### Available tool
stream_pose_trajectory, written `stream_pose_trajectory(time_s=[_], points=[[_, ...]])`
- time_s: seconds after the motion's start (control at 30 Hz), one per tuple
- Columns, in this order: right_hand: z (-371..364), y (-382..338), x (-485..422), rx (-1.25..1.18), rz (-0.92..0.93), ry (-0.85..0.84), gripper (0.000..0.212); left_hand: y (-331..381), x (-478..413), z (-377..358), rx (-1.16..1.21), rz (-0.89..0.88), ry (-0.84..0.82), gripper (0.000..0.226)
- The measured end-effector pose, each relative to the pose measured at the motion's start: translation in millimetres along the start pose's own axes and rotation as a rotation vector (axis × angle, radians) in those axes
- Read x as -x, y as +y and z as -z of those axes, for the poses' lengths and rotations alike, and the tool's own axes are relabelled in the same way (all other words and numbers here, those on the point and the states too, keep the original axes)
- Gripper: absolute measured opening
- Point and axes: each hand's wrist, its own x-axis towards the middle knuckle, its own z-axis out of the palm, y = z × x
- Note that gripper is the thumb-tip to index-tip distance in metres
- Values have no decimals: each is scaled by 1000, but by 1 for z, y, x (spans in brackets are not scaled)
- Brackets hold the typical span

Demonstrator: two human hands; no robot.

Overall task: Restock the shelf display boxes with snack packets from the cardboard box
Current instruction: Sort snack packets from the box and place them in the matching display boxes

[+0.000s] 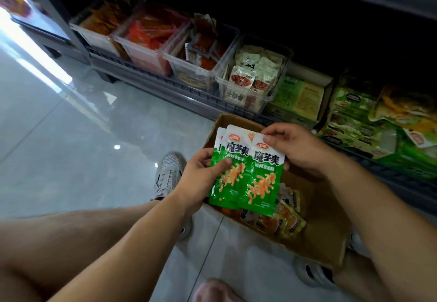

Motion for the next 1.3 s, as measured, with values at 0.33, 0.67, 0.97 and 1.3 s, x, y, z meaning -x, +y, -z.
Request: stream_pose_trajectory(time_s=[0.33,0.67,0.97,1.3], points=[[-28,7,-9,-92,-30,86,29,-3,-2,-6,31,69,-86,44],[-17,113,-33,158,-359,128,24,1,-23,27,23,-55,169,36],[-45,202,-60,287,-358,107,51,-5,-27,29,-55,-64,186,38],[-45,214,-82,301,-430,124,45,-5,-27,29,-67,-52,197,41]])
